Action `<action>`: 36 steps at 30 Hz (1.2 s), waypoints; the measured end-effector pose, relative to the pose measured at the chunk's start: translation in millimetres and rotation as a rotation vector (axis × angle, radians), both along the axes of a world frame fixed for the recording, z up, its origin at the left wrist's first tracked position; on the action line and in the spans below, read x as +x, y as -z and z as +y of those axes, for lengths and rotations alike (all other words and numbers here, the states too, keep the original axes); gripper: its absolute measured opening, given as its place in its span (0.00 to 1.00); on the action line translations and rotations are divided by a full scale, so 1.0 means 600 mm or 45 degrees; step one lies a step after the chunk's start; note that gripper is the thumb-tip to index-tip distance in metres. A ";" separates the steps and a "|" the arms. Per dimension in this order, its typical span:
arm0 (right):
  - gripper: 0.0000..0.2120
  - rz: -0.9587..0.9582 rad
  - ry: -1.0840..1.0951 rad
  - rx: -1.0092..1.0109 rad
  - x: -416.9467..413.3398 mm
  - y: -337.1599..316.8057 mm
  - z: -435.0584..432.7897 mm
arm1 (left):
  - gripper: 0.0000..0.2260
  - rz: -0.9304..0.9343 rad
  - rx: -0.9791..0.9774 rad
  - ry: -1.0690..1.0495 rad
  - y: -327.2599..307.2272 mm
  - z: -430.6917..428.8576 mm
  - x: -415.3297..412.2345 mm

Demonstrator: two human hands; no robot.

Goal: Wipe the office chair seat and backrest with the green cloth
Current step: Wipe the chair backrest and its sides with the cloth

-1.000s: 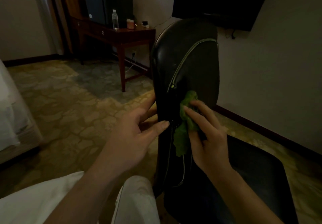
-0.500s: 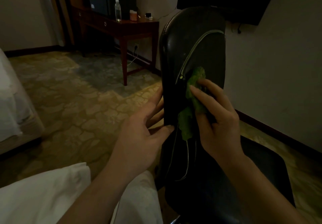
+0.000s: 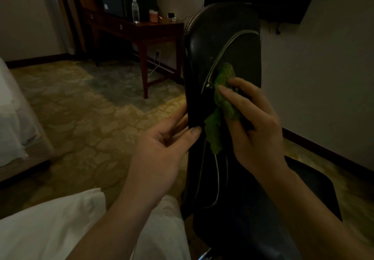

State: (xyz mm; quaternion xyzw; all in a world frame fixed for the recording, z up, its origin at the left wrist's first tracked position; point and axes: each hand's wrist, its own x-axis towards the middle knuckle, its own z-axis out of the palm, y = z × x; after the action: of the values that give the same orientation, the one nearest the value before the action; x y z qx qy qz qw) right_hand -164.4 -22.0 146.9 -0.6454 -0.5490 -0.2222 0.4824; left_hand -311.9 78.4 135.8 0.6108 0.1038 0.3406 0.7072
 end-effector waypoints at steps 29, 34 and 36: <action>0.23 -0.006 -0.007 -0.137 0.007 0.101 -0.031 | 0.24 -0.085 0.110 -0.362 0.028 -0.041 0.012; 0.22 0.039 -0.023 -0.150 0.005 0.074 -0.028 | 0.25 -0.086 0.162 -0.363 0.024 -0.044 0.010; 0.22 0.045 -0.050 -0.131 0.008 0.049 -0.022 | 0.25 -0.077 0.181 -0.372 0.023 -0.046 0.009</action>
State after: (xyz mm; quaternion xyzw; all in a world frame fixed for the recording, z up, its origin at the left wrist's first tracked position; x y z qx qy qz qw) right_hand -159.4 -35.4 117.3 -0.6621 -0.5637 -0.1728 0.4625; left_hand -306.4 51.0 122.3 0.6271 0.1459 0.4644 0.6081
